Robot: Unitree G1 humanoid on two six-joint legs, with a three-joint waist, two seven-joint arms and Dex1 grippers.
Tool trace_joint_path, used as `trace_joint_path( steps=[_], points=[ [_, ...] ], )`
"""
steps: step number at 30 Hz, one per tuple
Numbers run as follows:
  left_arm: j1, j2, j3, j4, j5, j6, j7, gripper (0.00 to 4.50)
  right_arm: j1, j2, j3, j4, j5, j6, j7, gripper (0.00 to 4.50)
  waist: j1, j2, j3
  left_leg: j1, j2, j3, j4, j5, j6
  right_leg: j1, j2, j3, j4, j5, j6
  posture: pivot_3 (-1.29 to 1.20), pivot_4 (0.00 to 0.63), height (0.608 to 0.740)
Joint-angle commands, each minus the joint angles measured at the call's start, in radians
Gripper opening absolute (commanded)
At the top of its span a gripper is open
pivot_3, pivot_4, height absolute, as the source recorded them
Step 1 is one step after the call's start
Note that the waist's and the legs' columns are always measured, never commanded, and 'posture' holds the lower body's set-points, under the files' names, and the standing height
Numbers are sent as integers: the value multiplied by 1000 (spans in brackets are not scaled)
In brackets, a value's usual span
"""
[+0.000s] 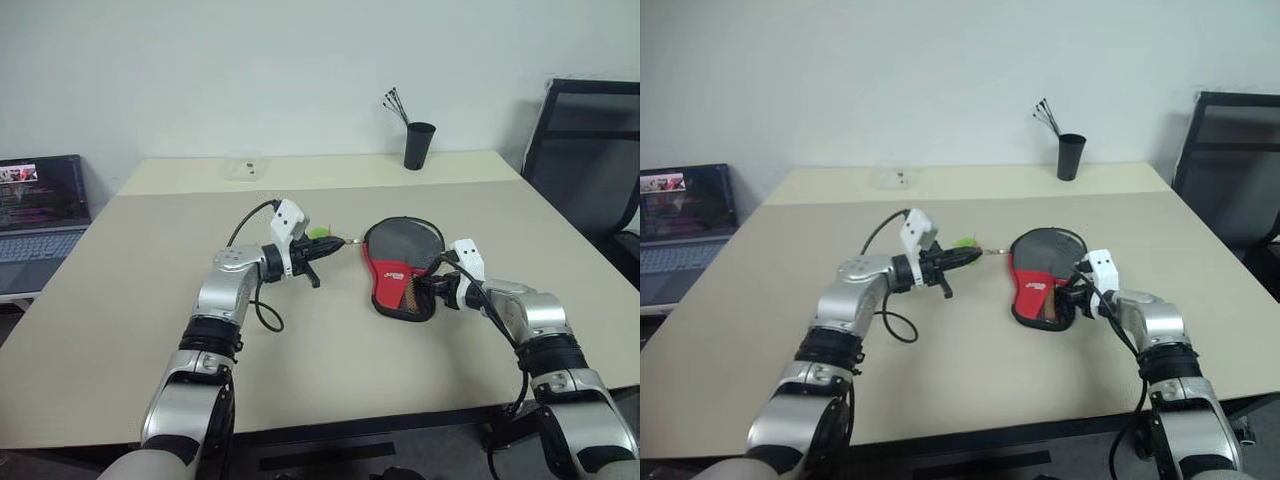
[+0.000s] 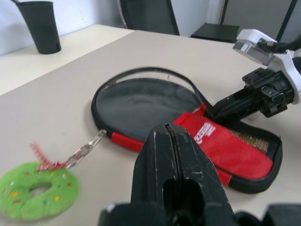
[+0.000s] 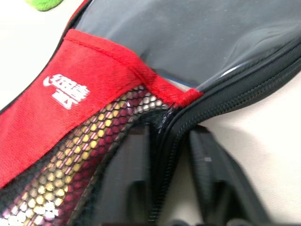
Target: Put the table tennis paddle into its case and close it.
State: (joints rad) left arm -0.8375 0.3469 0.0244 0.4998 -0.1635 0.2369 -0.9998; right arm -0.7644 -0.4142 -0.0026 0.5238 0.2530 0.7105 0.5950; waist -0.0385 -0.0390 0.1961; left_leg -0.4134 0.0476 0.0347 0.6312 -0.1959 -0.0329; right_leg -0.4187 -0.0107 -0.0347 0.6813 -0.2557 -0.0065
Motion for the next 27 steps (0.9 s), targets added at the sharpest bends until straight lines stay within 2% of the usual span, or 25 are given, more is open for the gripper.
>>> trace_joint_path(
  steps=[1,10,15,20,27],
  points=[
    [45,50,14,-87,-57,22,-56,0,-11,43,36,44,-28,-4,0,26,-5,-1,-1,0,0,0,0,0,0,0,0,0,0,0,0,0,150,740],
    [276,230,10,-299,-185,153,-250,0,-72,124,82,-54,-12,31,79,26,-28,-1,-1,4,7,1,-2,0,0,-1,3,8,0,1,-1,0,150,740],
    [359,285,27,-424,-241,205,-268,0,-68,154,108,-155,4,104,105,26,-26,-1,-1,4,15,4,-3,-1,-2,-3,10,11,0,1,-2,0,150,740],
    [411,327,33,-513,-277,248,-257,0,-36,174,122,-265,18,183,92,26,-18,-1,-1,4,15,6,-3,-2,-3,-4,11,13,0,1,-2,0,150,740],
    [459,378,49,-623,-341,314,-242,0,122,183,110,-596,69,413,-3,26,0,-1,-1,2,16,7,-3,-3,-4,-5,10,14,-2,1,-2,0,150,740]
  ],
)
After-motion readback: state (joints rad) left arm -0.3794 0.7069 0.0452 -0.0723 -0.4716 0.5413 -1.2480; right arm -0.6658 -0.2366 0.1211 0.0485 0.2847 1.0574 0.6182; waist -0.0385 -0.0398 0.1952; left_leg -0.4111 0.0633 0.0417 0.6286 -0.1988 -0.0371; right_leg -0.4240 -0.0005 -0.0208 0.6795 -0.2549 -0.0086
